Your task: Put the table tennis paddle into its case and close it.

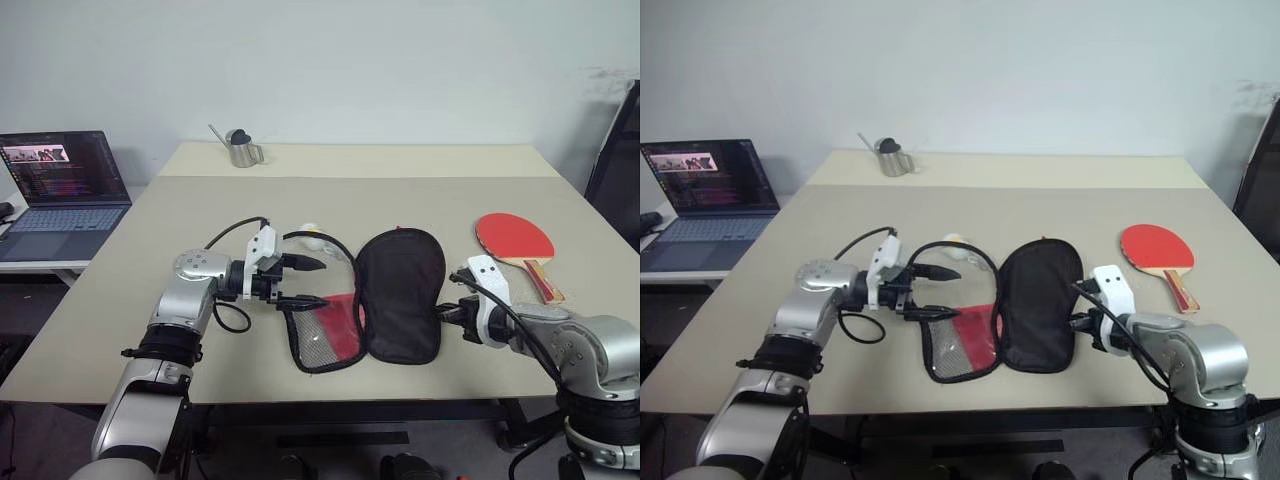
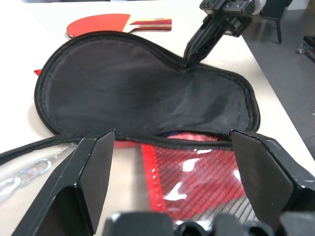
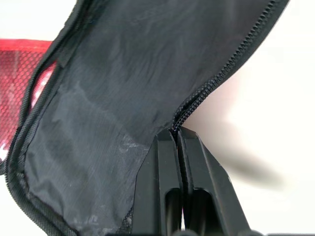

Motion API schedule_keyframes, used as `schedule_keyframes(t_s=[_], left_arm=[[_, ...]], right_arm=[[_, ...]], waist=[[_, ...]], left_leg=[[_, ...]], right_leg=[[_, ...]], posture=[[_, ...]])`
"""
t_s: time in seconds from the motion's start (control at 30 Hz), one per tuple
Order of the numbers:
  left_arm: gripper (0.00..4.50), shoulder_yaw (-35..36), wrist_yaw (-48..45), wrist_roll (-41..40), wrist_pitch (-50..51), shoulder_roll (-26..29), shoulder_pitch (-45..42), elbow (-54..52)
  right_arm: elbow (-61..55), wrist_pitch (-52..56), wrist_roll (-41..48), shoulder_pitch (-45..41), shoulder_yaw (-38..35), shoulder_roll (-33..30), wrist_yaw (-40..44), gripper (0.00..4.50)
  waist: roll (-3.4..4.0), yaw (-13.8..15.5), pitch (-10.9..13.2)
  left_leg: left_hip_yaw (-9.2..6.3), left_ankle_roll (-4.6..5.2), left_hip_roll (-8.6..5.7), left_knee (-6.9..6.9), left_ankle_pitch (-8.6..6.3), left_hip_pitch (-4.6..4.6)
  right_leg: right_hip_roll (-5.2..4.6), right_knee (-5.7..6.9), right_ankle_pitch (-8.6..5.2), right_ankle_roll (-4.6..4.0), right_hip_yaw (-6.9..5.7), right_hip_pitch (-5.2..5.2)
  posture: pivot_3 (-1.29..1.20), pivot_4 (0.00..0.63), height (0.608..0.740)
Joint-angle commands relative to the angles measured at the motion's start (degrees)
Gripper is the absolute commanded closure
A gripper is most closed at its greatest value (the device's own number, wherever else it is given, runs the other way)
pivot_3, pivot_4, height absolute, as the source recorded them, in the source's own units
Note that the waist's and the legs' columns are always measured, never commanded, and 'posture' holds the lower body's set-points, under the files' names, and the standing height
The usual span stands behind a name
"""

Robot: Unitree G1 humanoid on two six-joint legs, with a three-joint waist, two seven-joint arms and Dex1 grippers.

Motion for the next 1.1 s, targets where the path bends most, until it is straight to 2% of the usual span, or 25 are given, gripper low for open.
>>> schedule_keyframes(t_s=[0.03, 0.5, 0.73, 0.87, 0.97, 1.0, 1.1], left_arm=[[0.45, 0.25, 0.45, -1.06, -0.31, -0.52, -1.43, -1.71], [0.45, -0.05, 1.63, -0.39, -2.15, -2.63, -4.18, 1.56], [0.45, 0.31, 2.21, -0.4, -3.0, -2.7, -4.53, 2.49], [0.45, 0.8, 3.8, -0.24, -3.73, -2.9, -5.01, 3.62], [0.45, 1.27, 5.34, -0.33, -4.59, -3.32, -5.8, 4.91], [0.45, 1.43, 5.83, -0.43, -4.7, -3.48, -6.2, 5.42], [0.45, 1.8, 6.68, -0.71, -5.07, -3.7, -7.12, 6.62]], right_arm=[[4.4, -4.63, -1.27, -2.23, -2.45, -3.29, 1.07, 4.48], [19.0, -15.2, -4.99, -7.18, -2.01, -4.12, -0.01, 4.48], [20.07, -16.78, -6.12, -5.71, -0.98, -4.79, 0.79, 4.48], [19.85, -18.12, -6.88, -5.18, -2.08, -5.51, 0.21, 3.61], [18.28, -18.53, -6.78, -4.36, -1.91, -6.33, 0.84, 2.59], [17.69, -19.38, -7.27, -3.94, -1.37, -7.14, 1.19, 2.12], [16.04, -22.13, -7.31, -2.93, -1.45, -8.72, 3.09, 1.24]], waist=[[0.0, 0.03, 0.0], [0.0, 0.11, 0.0], [0.0, 0.11, 0.0], [0.0, 0.12, 0.0], [0.0, 0.13, 0.0], [0.0, 0.14, 0.0], [0.0, 0.16, 0.0]], left_leg=[[0.01, 0.0, -0.01, 0.01, 0.0, 0.0], [0.08, 0.0, -0.02, 0.01, 0.0, -0.01], [0.06, 0.0, -0.01, 0.02, 0.0, -0.01], [0.07, 0.0, -0.02, 0.02, 0.0, -0.01], [0.06, 0.01, -0.01, 0.03, 0.0, -0.01], [0.06, 0.0, -0.02, 0.04, 0.0, 0.0], [0.07, 0.0, -0.02, 0.05, 0.0, -0.01]], right_leg=[[0.0, -0.01, 0.0, 0.0, 0.02, 0.0], [0.06, -0.03, 0.01, 0.02, 0.13, -0.01], [0.09, -0.01, 0.01, 0.02, 0.14, 0.0], [0.09, -0.01, 0.01, 0.02, 0.15, 0.0], [0.1, -0.01, 0.01, 0.03, 0.15, 0.0], [0.1, -0.01, 0.01, 0.03, 0.14, 0.01], [0.1, 0.0, 0.02, 0.04, 0.15, 0.01]], posture=[[0.0, 0.15, 0.74], [0.0, 0.15, 0.74], [0.0, 0.15, 0.74], [0.0, 0.15, 0.74], [0.0, 0.15, 0.74], [0.0, 0.15, 0.74], [0.0, 0.15, 0.74]])
